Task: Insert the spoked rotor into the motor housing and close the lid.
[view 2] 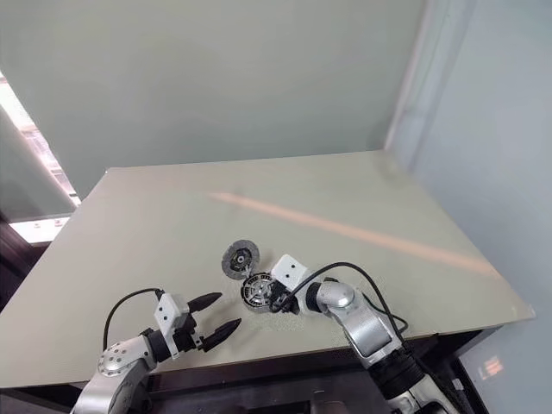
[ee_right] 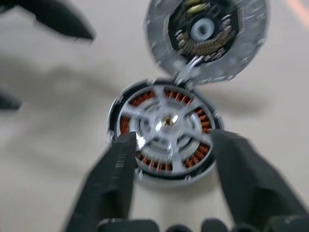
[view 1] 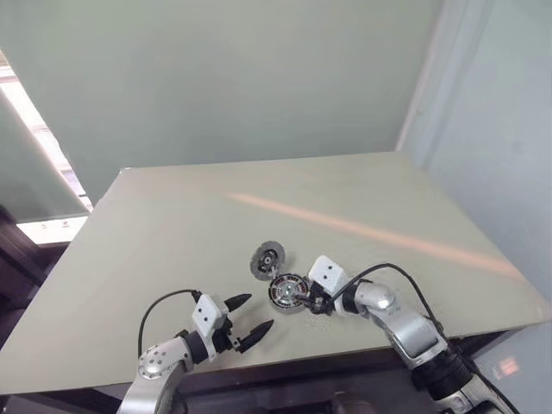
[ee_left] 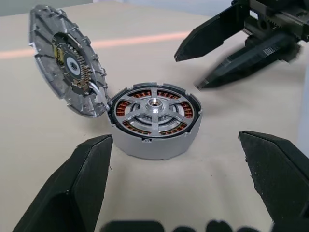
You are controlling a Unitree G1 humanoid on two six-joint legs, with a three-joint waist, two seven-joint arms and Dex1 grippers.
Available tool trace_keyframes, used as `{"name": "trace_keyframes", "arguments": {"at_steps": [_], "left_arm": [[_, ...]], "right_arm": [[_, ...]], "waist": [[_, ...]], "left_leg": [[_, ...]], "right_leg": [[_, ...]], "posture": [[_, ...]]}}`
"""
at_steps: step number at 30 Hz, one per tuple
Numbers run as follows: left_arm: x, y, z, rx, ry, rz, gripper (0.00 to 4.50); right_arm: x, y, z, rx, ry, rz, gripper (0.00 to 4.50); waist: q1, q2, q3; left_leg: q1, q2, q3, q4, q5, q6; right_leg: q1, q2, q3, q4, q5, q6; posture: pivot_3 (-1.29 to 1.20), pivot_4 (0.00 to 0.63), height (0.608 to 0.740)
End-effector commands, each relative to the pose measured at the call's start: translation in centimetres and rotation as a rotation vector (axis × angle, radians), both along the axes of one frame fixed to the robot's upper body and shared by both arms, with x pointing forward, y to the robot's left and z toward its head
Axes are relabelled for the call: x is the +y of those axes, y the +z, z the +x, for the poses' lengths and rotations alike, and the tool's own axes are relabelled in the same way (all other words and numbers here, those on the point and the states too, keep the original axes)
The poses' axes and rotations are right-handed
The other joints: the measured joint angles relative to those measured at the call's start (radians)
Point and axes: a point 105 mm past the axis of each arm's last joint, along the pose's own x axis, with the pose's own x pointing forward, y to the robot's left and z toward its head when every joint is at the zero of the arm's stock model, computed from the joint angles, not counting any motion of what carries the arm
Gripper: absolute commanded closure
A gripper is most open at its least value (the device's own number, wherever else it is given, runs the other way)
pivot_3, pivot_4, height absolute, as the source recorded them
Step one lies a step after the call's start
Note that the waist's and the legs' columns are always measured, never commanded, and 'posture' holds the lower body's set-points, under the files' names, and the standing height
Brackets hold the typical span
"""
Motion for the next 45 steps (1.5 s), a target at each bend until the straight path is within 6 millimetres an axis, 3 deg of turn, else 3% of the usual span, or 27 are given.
{"name": "trace_keyframes", "arguments": {"at_steps": [1,3,9,10,13,22,23,45], "left_arm": [[-0.1,0.8,0.4,-0.045,-0.01,0.008,0.0],[-0.1,0.7,0.4,-0.043,-0.009,0.01,0.0],[0.1,0.6,0.3,-0.025,-0.001,0.007,0.0],[0.2,0.5,0.3,-0.018,0.007,0.004,0.19],[0.5,0.3,0.2,0.016,0.036,0.004,0.98],[1.6,0.6,0.7,0.06,0.137,-0.033,4.32],[1.7,0.7,0.8,0.061,0.145,-0.035,4.48],[1.7,1.1,0.8,0.055,0.156,-0.041,4.48]], "right_arm": [[0.5,1.8,-0.2,-0.123,0.11,-0.063,0.67],[0.4,1.8,-0.3,-0.152,0.156,-0.113,0.02],[0.4,1.6,-0.8,-0.21,0.275,-0.226,0.02],[0.4,1.5,-0.9,-0.22,0.292,-0.237,0.0],[0.6,1.1,-1.1,-0.24,0.339,-0.268,0.0],[0.8,-0.6,-1.1,-0.306,0.447,-0.391,0.0],[0.8,-0.8,-1.0,-0.312,0.454,-0.406,0.0],[1.2,-3.0,-0.3,-0.349,0.509,-0.489,0.0]], "waist": [[0.0,0.0,0.0],[0.0,0.0,0.0],[0.001,-0.001,0.0],[0.001,-0.001,0.0],[0.001,-0.001,0.0],[0.001,-0.002,0.0],[0.001,-0.002,0.0],[-0.001,-0.004,-0.001]], "left_leg": [[0.0,0.0,0.0,0.0,0.0,0.0],[0.0,0.0,0.0,0.0,0.0,0.0],[0.0,0.0,0.0,0.0,0.0,0.0],[0.0,0.0,0.0,0.0,0.0,0.0],[0.0,0.0,0.0,0.0,0.0,0.0],[0.0,0.0,-0.001,0.001,0.0,0.0],[0.0,0.0,-0.001,0.001,0.0,0.0],[0.012,0.0,-0.001,0.001,0.0,0.0]], "right_leg": [[0.0,0.0,0.0,0.0,0.0,0.0],[0.0,0.0,0.0,0.0,0.0,0.0],[0.0,0.0,0.0,0.0,0.0,0.0],[0.0,0.0,0.0,0.0,0.0,0.0],[0.0,0.0,0.0,0.0,0.0,0.0],[0.001,0.0,-0.001,0.0,0.0,0.0],[0.001,0.0,-0.001,0.0,0.0,0.0],[0.011,0.0,-0.001,0.0,0.0,0.0]], "posture": [[0.0,0.0,0.74],[0.0,0.0,0.74],[0.0,0.0,0.74],[0.0,0.0,0.74],[0.0,0.0,0.74],[0.0,0.0,0.74],[0.0,0.0,0.74],[0.0,0.0,0.74]]}}
